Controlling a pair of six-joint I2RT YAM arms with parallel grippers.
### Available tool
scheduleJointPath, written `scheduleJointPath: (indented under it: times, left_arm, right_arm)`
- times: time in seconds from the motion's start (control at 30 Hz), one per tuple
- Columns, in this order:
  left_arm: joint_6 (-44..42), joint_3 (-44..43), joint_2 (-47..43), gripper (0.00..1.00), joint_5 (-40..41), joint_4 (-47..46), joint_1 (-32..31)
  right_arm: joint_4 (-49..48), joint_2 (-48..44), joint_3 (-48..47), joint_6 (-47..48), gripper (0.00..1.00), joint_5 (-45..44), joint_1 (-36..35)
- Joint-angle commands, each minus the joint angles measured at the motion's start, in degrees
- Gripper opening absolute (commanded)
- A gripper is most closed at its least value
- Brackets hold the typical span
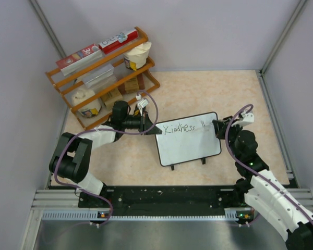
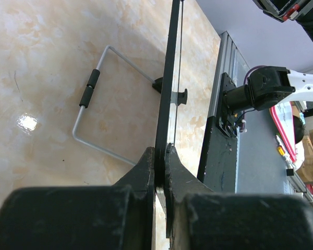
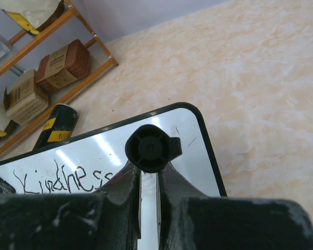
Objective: Write a sentence on the whiteboard
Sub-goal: Write on the whiteboard with the whiteboard.
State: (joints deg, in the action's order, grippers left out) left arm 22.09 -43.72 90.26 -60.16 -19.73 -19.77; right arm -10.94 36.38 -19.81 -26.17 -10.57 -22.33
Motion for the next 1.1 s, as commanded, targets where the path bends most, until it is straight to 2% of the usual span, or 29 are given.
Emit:
scheduleJointPath:
  times: [0.0, 1.07]
  left_arm:
    - [-8.02, 1.01, 1.32, 0.0, 4.53, 2.85, -0.45]
    - [-8.02, 0.92, 1.67, 0.0, 4.44, 2.68, -0.45]
  right_arm:
    - [0.22, 0.09, 0.57, 0.6, 0.0, -0.15, 0.62]
    - [-5.41, 4.14, -4.62, -1.07, 0.0, -3.49, 0.62]
